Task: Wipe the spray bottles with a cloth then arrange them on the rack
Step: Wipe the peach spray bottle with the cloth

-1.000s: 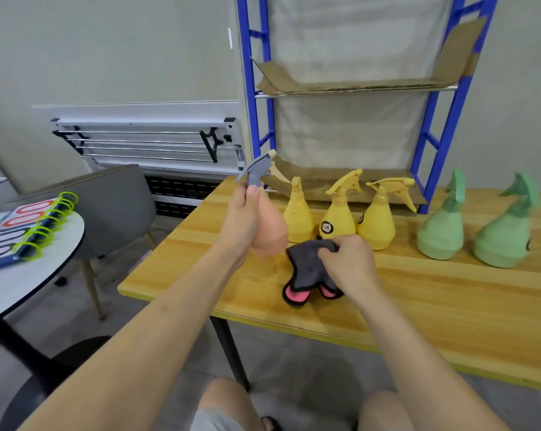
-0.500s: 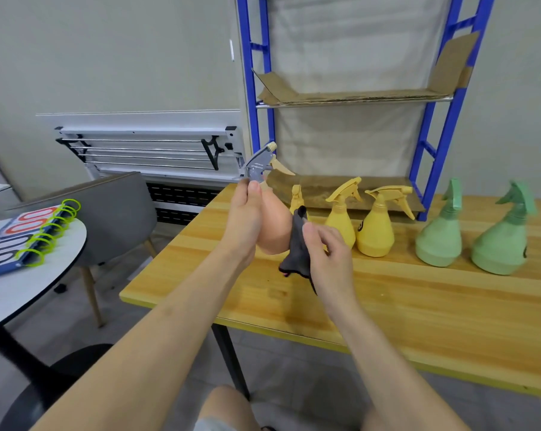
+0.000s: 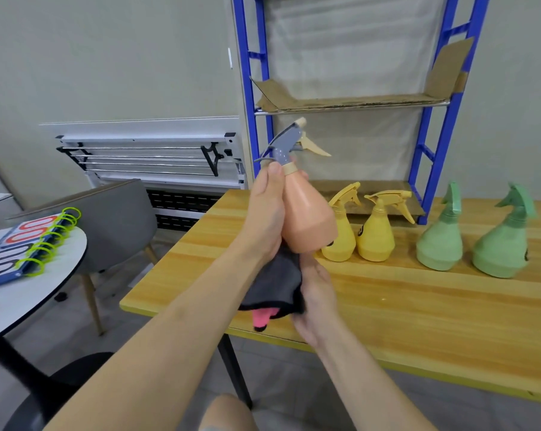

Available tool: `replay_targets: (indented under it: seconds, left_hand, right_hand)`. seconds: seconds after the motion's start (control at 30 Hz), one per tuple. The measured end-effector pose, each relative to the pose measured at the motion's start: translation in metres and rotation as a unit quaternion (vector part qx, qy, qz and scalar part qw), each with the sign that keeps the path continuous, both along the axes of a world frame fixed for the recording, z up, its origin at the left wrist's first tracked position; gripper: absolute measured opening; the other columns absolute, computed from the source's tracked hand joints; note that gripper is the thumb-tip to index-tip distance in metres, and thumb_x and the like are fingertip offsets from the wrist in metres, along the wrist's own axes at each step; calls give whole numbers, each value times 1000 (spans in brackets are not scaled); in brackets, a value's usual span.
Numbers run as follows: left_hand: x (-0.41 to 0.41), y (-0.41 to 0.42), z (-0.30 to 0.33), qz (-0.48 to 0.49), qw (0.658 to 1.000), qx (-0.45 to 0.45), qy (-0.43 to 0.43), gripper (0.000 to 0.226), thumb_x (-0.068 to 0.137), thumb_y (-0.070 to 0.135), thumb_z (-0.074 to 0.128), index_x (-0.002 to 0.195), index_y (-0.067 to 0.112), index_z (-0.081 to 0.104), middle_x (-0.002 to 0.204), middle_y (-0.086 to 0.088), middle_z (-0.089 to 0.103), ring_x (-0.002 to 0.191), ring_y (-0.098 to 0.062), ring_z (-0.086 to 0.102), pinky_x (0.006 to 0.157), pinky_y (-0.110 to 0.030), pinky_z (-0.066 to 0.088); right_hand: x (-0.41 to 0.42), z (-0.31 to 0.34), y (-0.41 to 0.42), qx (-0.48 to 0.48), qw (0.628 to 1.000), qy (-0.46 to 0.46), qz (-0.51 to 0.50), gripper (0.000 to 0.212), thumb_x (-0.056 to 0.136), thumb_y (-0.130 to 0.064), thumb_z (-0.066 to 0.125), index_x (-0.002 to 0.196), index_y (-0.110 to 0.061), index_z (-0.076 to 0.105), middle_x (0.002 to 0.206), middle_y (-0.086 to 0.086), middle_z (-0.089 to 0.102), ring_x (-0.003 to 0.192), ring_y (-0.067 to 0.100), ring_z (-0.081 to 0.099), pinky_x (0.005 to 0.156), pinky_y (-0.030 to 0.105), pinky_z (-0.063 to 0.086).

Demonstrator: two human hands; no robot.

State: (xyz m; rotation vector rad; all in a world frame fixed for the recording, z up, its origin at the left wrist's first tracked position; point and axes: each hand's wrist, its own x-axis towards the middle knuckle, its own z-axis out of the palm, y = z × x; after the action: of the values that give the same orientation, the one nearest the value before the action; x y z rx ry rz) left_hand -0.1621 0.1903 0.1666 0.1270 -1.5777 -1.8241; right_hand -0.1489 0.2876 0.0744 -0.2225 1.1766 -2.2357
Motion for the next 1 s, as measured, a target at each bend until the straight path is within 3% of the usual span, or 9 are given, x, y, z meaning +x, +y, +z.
replay_targets:
  seconds: [0.1,0.4,0.5,0.57,0.63,0.73,0.83,0.93,1.0]
  left_hand:
    - [-2,-3,9,5,1000,-2,5,33,112,30,35,119,6,57,93,-2,73,79,-11,67,75,-31,57]
    - [-2,-15,-4,63,998,-32,-3,33,111,37,36,126,16,56,108,0,71,103,-16,64,107,-53,49]
    - [-1,-11,-10,79,995,-55,-20,35,111,39,34,136,19,49,119,1,68,113,-14,62,107,-43,50]
    - [0,-10,-14,63,994,-70,-46,52,109,43,38,154,19,31,129,8,64,128,-13,56,113,-39,44]
    - [1,-13,-21,49,993,-91,-59,62,105,44,43,157,16,24,125,16,63,131,-14,54,117,-43,41]
    - [-2,-14,-27,73,990,-106,-52,54,107,41,44,152,13,31,120,12,66,123,-13,58,114,-47,44]
    - [-4,-11,-24,95,990,-83,-66,73,99,53,45,159,16,22,141,-1,59,136,-20,51,117,-49,40]
    - [-6,-13,-25,106,987,-96,-76,63,105,48,43,157,17,25,145,-7,55,134,-23,53,114,-51,43]
    - [-5,-15,-24,108,984,-115,-82,56,105,45,44,149,12,36,136,-7,61,126,-24,59,109,-53,48]
  right_hand:
    - [-12,6,11,-60,997,-27,-30,42,105,-39,50,125,-6,67,118,15,75,112,30,71,94,45,57]
    - [-32,36,14,-126,978,-96,-132,39,106,-41,50,122,-9,65,109,14,77,100,29,76,83,46,63]
    - [-28,40,7,-125,981,-80,-121,36,108,-37,48,117,-8,66,114,17,75,106,30,74,90,49,61]
    - [-30,39,5,-124,983,-68,-121,31,109,-31,47,114,-8,67,115,17,74,107,30,72,92,49,59]
    - [-30,37,6,-122,984,-46,-119,29,109,-27,47,116,-7,68,115,17,74,108,30,71,95,50,58]
    - [-24,27,4,-84,989,-2,-119,29,110,-21,44,121,-7,66,119,17,73,112,30,70,102,50,55]
    - [-14,17,-2,-27,988,69,-135,31,110,-20,44,134,-12,62,124,11,72,119,29,67,106,49,52]
    - [-7,14,0,74,961,204,-170,40,109,-24,47,148,-28,53,140,-13,61,128,3,58,105,27,51]
    - [-11,14,3,111,938,273,-181,42,109,-25,47,150,-36,47,140,-24,55,117,-11,58,95,18,54]
